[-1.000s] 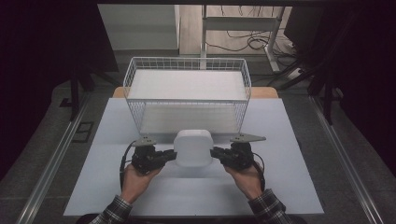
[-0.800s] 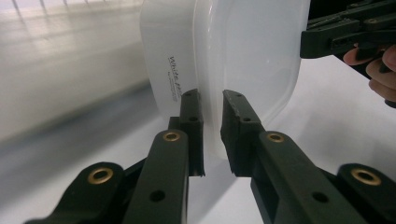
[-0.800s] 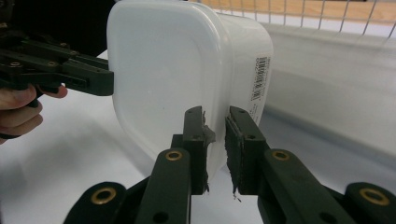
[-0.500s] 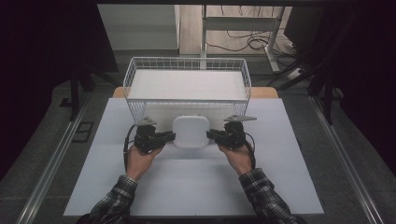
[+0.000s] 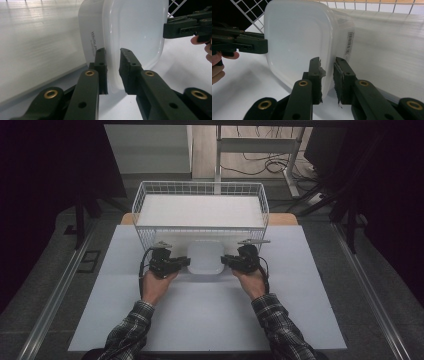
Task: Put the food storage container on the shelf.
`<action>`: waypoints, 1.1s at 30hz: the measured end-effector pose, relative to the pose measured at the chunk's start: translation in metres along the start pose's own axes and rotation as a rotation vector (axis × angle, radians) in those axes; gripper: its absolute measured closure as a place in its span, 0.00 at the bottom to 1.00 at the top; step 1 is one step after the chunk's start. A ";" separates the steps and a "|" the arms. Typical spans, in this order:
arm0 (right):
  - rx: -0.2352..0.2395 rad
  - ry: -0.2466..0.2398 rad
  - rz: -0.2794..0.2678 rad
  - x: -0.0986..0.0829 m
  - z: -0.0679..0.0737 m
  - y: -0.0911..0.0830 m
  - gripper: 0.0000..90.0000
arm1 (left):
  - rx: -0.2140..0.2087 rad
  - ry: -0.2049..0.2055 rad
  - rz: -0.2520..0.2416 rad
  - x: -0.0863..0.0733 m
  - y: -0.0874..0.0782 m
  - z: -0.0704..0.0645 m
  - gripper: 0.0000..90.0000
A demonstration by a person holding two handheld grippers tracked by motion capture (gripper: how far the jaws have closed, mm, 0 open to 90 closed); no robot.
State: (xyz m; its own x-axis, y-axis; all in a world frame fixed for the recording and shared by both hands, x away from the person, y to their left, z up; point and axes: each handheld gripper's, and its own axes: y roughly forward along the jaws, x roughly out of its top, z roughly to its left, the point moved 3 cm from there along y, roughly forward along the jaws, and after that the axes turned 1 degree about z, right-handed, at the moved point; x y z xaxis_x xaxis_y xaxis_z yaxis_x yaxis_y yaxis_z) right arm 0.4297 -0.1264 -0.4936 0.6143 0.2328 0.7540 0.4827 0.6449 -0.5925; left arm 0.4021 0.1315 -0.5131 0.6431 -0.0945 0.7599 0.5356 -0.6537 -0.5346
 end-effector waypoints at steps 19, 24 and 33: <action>-0.148 -0.108 -0.085 0.024 0.000 0.019 0.79 | 0.179 0.097 -0.106 0.024 0.017 0.002 0.57; -0.122 -0.146 -0.104 0.027 0.004 0.011 0.84 | 0.161 0.128 -0.107 0.026 0.011 -0.006 0.47; -0.071 -0.242 -0.087 0.019 0.020 -0.006 0.99 | 0.050 0.150 -0.139 0.011 -0.014 -0.019 0.21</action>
State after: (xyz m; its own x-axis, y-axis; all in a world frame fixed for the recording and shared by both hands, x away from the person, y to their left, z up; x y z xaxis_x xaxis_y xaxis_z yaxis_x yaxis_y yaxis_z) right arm 0.4262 -0.1111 -0.4703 0.4061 0.3515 0.8435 0.5745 0.6196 -0.5348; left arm 0.3916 0.1257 -0.4903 0.4743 -0.1192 0.8723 0.6423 -0.6307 -0.4354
